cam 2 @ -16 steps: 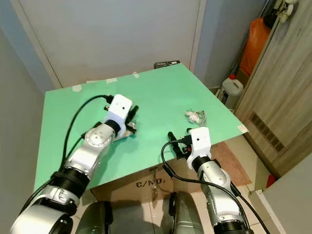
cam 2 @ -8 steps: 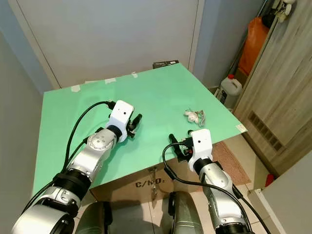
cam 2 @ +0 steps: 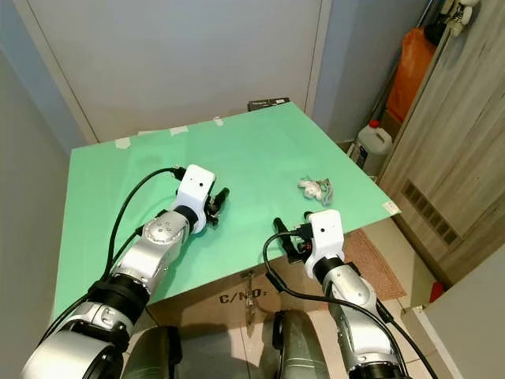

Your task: Hang keys on a hook

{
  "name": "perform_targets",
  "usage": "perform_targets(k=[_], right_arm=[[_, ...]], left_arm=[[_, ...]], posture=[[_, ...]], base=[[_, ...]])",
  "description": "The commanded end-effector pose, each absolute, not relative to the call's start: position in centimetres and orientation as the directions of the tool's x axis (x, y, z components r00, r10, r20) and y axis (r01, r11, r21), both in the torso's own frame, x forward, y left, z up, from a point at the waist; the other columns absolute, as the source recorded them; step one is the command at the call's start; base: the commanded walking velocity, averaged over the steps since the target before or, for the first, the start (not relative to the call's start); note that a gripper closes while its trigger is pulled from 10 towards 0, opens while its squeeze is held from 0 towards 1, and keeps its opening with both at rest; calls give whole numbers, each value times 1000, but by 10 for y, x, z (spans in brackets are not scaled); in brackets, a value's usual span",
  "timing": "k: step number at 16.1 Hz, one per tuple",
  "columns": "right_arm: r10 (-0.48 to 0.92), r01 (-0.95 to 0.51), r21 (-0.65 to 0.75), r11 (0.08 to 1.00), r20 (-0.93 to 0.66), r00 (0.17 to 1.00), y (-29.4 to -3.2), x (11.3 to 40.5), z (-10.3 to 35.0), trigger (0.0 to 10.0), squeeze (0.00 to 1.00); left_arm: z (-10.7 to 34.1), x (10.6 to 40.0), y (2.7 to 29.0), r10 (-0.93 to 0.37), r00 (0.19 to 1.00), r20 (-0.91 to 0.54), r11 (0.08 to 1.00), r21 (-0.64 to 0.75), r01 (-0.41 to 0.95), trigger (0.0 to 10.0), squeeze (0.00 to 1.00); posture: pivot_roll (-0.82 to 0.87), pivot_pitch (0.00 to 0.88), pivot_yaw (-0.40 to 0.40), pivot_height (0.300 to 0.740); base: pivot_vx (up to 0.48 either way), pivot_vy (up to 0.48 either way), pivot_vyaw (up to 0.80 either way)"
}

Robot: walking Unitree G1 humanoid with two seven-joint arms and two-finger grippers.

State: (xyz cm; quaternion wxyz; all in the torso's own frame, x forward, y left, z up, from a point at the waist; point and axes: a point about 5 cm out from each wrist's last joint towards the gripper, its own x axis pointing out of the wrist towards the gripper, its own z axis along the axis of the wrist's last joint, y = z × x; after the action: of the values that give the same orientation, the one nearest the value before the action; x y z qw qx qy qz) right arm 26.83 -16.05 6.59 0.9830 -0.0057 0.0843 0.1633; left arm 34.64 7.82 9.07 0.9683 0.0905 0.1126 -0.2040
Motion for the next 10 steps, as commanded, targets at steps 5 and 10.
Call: perform_targets(k=[5, 10], right_arm=[[318, -320, 9, 947, -154, 935, -162, 268, 70, 10000, 0], [318, -320, 11, 947, -154, 936, -161, 268, 70, 10000, 0]], left_arm=[[95, 350, 76, -385, 888, -253, 895, 134, 426, 10000, 0], [86, 347, 74, -424, 847, -322, 891, 20, 453, 0, 0]], posture=[[-107, 0, 41, 596], [-107, 0, 44, 596]], base=[[0, 0, 0], [0, 0, 0]])
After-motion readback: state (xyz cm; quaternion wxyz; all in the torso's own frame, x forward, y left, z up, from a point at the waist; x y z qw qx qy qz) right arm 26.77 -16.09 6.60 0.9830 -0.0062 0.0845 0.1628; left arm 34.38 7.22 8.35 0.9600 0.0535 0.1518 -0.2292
